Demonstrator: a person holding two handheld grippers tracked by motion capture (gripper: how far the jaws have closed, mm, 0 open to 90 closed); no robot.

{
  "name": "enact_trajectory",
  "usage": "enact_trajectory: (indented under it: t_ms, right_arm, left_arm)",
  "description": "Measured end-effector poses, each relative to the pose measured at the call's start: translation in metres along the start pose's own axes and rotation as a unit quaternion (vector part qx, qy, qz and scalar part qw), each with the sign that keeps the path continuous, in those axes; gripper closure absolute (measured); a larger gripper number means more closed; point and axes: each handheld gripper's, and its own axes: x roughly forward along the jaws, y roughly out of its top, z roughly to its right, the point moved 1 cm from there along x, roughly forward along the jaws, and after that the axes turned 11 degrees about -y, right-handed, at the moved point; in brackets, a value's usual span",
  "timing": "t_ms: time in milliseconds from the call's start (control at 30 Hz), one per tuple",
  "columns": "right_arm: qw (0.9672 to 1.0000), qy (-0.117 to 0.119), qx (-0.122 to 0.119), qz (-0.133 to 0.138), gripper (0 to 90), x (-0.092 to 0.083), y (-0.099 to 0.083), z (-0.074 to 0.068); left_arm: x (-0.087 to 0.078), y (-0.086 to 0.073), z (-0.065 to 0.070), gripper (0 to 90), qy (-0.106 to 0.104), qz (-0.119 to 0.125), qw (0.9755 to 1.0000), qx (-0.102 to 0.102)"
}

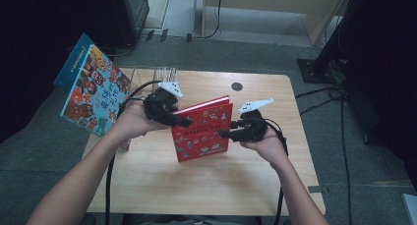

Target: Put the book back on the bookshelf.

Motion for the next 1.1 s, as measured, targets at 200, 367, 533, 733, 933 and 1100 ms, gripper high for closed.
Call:
enact_trajectory:
  t_ms: [200,367,533,733,933,1100]
  right_arm:
    - [1.0000,-0.005,-0.006,0.002,49.5,0.001,0.000,-0.001]
    - [0.9999,-0.003,-0.010,0.008,50.3,-0.002,-0.005,0.001]
    - [0.9997,-0.021,0.002,0.011,49.8,-0.010,-0.019,0.010]
    - [0.9989,-0.043,0.011,-0.016,49.6,-0.002,-0.040,0.018]
    - [0.9969,-0.065,-0.004,-0.044,49.6,0.015,-0.054,0.022]
    - [0.9944,-0.081,-0.008,-0.067,49.0,0.030,-0.058,0.026]
  left_arm:
    - [0.004,0.013,-0.002,73.5,0.002,-0.033,0.9994,-0.012]
    - [0.004,0.015,0.004,78.0,0.007,-0.050,0.9986,0.018]
    - [-0.007,0.011,0.003,79.9,0.011,-0.031,0.9994,-0.002]
    - [-0.026,-0.002,0.004,80.0,0.024,-0.006,0.9991,-0.034]
    - [-0.049,-0.021,0.001,79.9,0.044,0.022,0.9964,-0.069]
    - [-0.068,-0.041,0.000,80.0,0.059,0.039,0.9927,-0.098]
